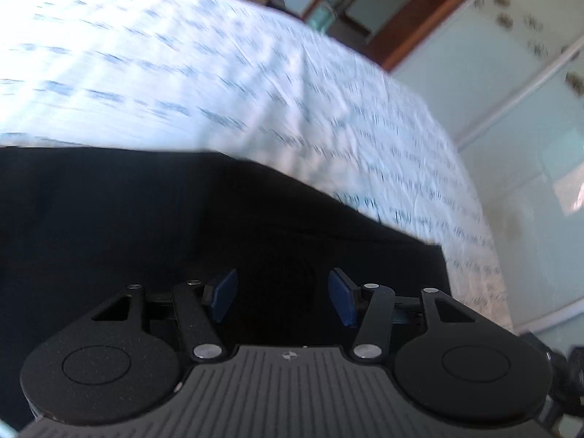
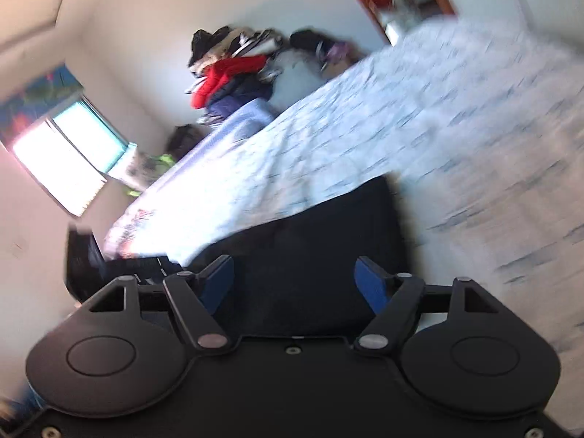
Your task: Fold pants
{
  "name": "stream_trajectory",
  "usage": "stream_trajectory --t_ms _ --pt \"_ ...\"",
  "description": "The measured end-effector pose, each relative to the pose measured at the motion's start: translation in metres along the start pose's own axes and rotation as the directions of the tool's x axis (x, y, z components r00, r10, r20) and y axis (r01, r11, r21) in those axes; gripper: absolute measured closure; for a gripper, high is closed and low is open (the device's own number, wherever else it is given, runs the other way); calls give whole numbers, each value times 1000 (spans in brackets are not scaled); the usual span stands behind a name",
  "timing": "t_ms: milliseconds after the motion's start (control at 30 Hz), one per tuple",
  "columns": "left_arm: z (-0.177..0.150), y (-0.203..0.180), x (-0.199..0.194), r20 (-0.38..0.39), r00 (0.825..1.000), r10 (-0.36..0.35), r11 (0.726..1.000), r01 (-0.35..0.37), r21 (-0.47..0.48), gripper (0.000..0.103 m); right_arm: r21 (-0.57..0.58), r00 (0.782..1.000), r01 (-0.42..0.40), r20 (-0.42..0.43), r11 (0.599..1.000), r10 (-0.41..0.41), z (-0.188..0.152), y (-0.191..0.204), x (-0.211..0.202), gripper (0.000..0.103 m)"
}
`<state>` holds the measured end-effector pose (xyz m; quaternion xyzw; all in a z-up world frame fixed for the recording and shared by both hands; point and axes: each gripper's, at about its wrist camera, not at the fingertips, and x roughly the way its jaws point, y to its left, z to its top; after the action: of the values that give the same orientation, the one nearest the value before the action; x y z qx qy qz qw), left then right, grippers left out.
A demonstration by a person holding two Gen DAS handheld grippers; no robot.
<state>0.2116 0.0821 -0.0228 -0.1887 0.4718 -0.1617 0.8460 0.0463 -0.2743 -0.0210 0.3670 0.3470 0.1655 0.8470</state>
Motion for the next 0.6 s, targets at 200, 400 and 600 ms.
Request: stream_trajectory --t_ms 200,400,600 --pt "-31 44 -71 117 991 67 994 -56 -91 41 217 964 -194 -140 957 228 14 21 103 23" --pt "-54 75 -111 152 972 178 981 -162 -109 39 306 924 -131 -308 943 228 -1 35 210 21" --pt "-62 105 -132 176 966 188 978 -167 -127 35 248 911 -146 -343 958 228 -9 61 216 20"
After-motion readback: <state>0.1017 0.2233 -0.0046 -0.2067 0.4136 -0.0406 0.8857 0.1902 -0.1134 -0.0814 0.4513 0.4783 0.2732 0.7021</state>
